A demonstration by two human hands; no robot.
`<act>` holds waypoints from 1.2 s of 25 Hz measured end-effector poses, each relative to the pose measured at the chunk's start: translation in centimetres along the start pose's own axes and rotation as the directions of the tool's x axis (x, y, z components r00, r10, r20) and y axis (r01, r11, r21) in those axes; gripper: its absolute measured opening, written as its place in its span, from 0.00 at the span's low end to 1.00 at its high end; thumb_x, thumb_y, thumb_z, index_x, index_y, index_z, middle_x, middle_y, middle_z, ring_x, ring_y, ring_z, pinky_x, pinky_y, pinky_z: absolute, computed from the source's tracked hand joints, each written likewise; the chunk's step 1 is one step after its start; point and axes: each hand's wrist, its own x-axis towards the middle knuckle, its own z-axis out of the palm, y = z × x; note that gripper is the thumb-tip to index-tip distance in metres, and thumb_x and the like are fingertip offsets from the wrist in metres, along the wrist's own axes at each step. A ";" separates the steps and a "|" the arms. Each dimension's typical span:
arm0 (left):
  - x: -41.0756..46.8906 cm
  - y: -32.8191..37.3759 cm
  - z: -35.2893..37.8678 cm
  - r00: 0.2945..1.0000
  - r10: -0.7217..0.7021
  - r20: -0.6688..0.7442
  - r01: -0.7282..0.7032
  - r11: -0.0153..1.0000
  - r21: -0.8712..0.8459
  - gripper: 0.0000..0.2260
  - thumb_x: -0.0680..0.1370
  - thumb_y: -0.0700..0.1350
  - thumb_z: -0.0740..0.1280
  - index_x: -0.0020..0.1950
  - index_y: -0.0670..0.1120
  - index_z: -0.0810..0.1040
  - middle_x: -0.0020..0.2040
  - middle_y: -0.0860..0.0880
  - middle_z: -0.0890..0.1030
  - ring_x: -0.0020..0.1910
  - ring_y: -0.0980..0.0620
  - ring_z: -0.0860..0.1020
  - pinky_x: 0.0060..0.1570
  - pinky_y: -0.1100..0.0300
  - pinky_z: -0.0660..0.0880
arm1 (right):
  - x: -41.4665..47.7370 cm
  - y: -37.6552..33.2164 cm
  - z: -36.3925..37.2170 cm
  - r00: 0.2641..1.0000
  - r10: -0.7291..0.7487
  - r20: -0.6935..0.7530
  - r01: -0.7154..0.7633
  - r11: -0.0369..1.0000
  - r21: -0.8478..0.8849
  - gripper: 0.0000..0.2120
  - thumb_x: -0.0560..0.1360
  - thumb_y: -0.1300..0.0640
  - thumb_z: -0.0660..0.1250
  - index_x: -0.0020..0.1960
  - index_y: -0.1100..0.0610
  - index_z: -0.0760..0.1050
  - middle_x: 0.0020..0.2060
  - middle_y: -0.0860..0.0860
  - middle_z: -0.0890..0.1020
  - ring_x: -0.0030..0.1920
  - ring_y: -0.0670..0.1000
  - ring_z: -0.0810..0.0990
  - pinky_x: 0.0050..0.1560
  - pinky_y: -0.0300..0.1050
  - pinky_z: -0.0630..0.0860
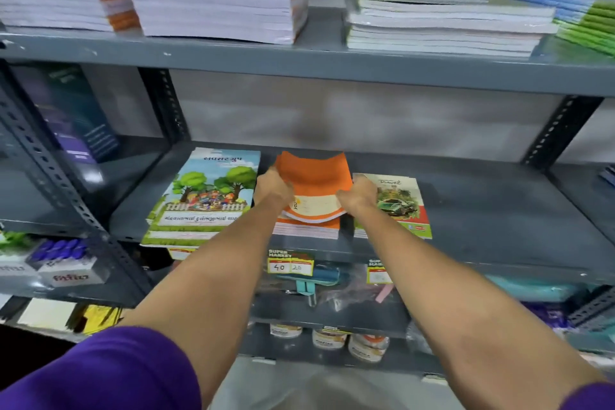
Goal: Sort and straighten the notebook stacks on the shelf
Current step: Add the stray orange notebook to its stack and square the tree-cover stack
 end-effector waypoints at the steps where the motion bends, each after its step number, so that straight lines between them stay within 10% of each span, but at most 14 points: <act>1: 0.2 -0.8 -0.2 1.000 0.006 0.025 -0.008 0.999 0.054 0.13 0.76 0.44 0.68 0.60 0.42 0.75 0.56 0.41 0.81 0.55 0.41 0.80 0.51 0.52 0.79 | -0.5 -0.1 0.8 1.000 0.008 0.001 -0.008 0.999 -0.031 0.12 0.71 0.58 0.69 0.53 0.60 0.78 0.49 0.57 0.84 0.51 0.59 0.82 0.41 0.45 0.75; 8: 0.3 -3.1 -0.3 0.990 0.100 0.103 -0.132 0.915 0.382 0.14 0.76 0.53 0.69 0.56 0.45 0.79 0.54 0.46 0.80 0.51 0.47 0.80 0.39 0.57 0.72 | -3.2 0.1 1.6 0.992 0.121 0.032 -0.106 0.950 -0.293 0.08 0.69 0.58 0.73 0.39 0.57 0.74 0.51 0.56 0.79 0.38 0.54 0.77 0.31 0.39 0.70; 16: 1.1 -5.0 -3.5 0.995 0.103 0.007 -0.099 0.927 0.363 0.12 0.78 0.52 0.66 0.51 0.45 0.81 0.43 0.48 0.80 0.41 0.48 0.78 0.35 0.58 0.72 | -3.8 -3.5 3.0 0.996 -0.083 0.036 0.090 0.950 -0.299 0.12 0.75 0.53 0.67 0.55 0.60 0.78 0.53 0.55 0.80 0.51 0.57 0.82 0.41 0.43 0.74; 30: 10.8 -17.7 -10.8 0.990 -0.127 0.056 0.111 0.967 0.228 0.27 0.80 0.56 0.57 0.73 0.40 0.64 0.71 0.41 0.67 0.69 0.41 0.69 0.62 0.47 0.71 | -3.3 -14.5 14.7 0.956 -0.090 0.278 0.170 0.945 -0.281 0.19 0.81 0.45 0.57 0.48 0.61 0.75 0.43 0.56 0.79 0.47 0.55 0.78 0.45 0.46 0.74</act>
